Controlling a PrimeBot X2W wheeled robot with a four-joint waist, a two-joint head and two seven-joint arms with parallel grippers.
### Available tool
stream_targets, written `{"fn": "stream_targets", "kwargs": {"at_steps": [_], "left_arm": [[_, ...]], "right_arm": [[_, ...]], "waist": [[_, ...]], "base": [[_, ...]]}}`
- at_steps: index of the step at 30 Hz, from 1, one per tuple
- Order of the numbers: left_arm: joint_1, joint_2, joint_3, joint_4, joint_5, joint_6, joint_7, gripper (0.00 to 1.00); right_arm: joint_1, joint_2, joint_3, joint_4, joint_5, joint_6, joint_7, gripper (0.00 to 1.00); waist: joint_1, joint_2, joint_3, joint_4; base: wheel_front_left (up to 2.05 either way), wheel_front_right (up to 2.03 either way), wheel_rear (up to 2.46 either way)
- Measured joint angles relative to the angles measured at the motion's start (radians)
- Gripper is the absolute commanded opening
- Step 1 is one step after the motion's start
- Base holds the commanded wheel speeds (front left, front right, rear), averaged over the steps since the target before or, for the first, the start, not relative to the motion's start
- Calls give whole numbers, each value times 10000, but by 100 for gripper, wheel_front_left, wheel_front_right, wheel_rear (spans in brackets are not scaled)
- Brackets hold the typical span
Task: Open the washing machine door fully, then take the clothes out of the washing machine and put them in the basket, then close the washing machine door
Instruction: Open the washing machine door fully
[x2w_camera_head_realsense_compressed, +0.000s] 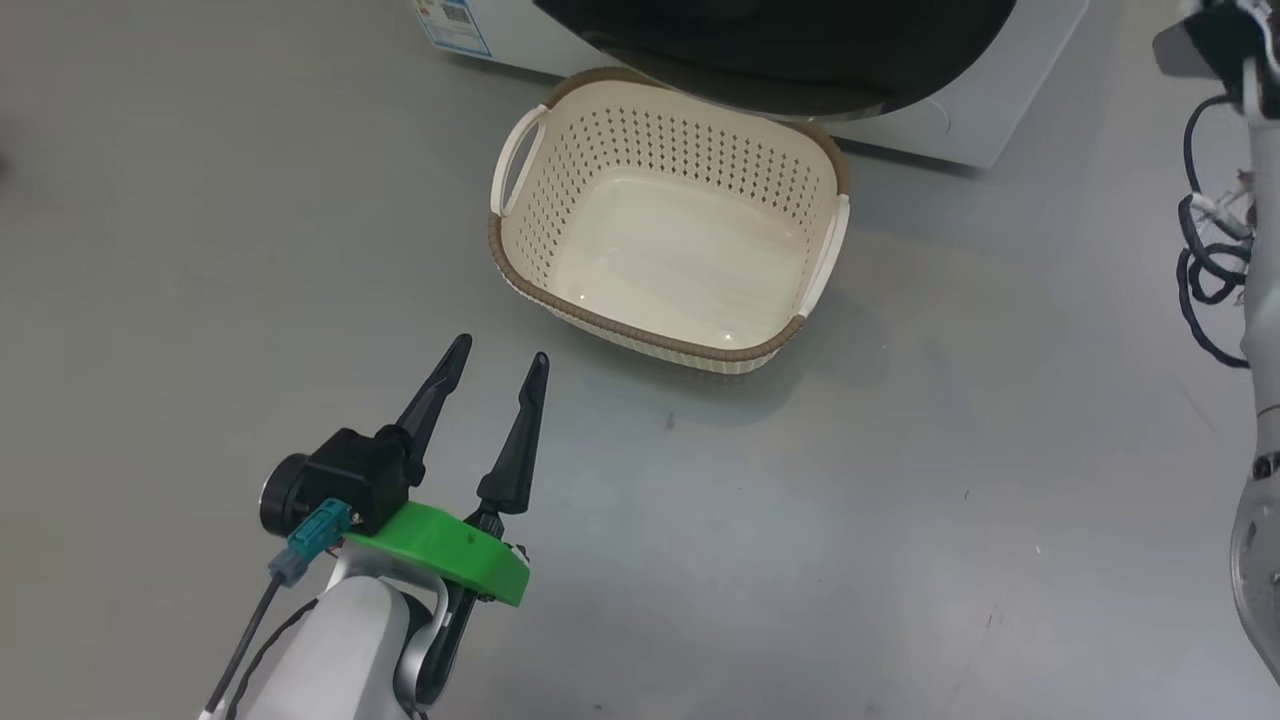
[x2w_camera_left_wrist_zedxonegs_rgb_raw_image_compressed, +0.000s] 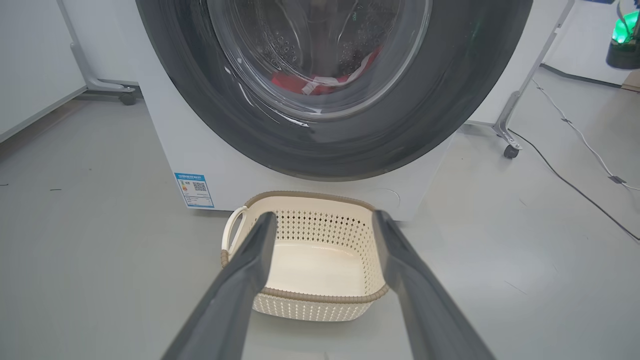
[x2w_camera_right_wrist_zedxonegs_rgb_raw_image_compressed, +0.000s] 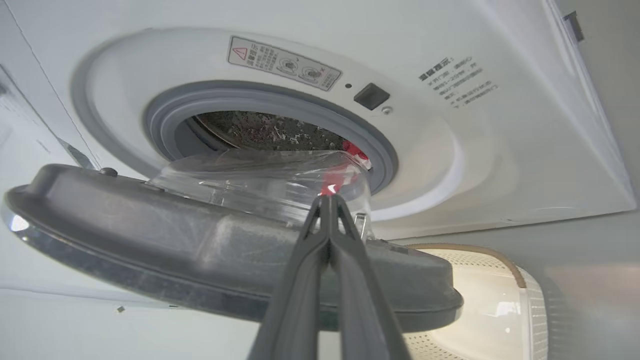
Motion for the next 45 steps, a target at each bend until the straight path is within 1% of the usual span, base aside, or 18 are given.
{"fn": "stream_targets", "kwargs": {"at_steps": [3, 7, 12, 17, 21, 30, 34, 35, 36, 37, 40, 42, 45], "left_arm": [[166, 2, 42, 48, 4, 0, 0, 100], [384, 12, 198, 61, 119, 0, 0, 100], [533, 21, 445, 50, 209, 0, 0, 100], [747, 27, 844, -2, 236, 0, 0, 100], [906, 36, 1164, -67, 330, 4, 0, 100], [1219, 44, 1643, -240, 397, 63, 0, 100], [1381, 50, 1801, -288, 464, 73, 0, 100], [1509, 50, 1941, -345, 479, 73, 0, 100], [1549, 52, 1967, -355, 487, 73, 0, 100], [1583, 54, 1992, -359, 491, 73, 0, 100], [1737, 58, 2084, -407, 531, 73, 0, 100], [1772, 61, 2086, -428, 543, 73, 0, 100], [1804, 61, 2148, -491, 543, 73, 0, 100]], "right_arm": [[457, -115, 639, -88, -688, 102, -268, 0], [1047, -128, 1361, -261, -1386, 104, -694, 0], [1745, -347, 2182, -656, -2163, 104, -1369, 0], [2519, -516, 3277, -1758, -2709, 104, -2196, 0], [3266, -669, 3871, -2314, -3032, 104, -2957, 0], [5201, -874, 4073, -2777, -3400, 104, -4874, 0], [5977, -738, 3777, -2782, -3382, 104, -5584, 0], [6484, -654, 3745, -2834, -3419, 104, -6069, 0], [6612, -648, 3751, -2876, -3499, 104, -6266, 98], [6724, -654, 3754, -2918, -3618, 104, -6449, 100], [7167, -759, 3942, -3131, -4115, 104, -7049, 100], [7416, -851, 3981, -3227, -4393, 90, -7101, 100], [7781, -834, 3902, -3298, -4406, -15, -7102, 100]], "waist": [[0, 0, -278, -81], [0, 0, -659, -239], [0, 0, -1124, -519], [0, 0, -1553, -852], [-1, 0, -1845, -1144], [-1, 0, -2399, -1707], [0, 0, -2554, -1903], [0, 0, -2645, -2023], [-1, 1, -2669, -2062], [0, 0, -2694, -2096], [0, 0, -2787, -2210], [-1, 0, -2823, -2244], [-1, 0, -2847, -2268]], "base": [[0, 0, 0], [0, 0, 0], [0, 0, 0], [0, 0, 0], [0, 0, 0], [0, 0, 0], [0, 0, 0], [0, 0, 0], [0, 0, 0], [0, 0, 0], [0, 0, 0], [0, 0, 0], [0, 0, 0]]}}
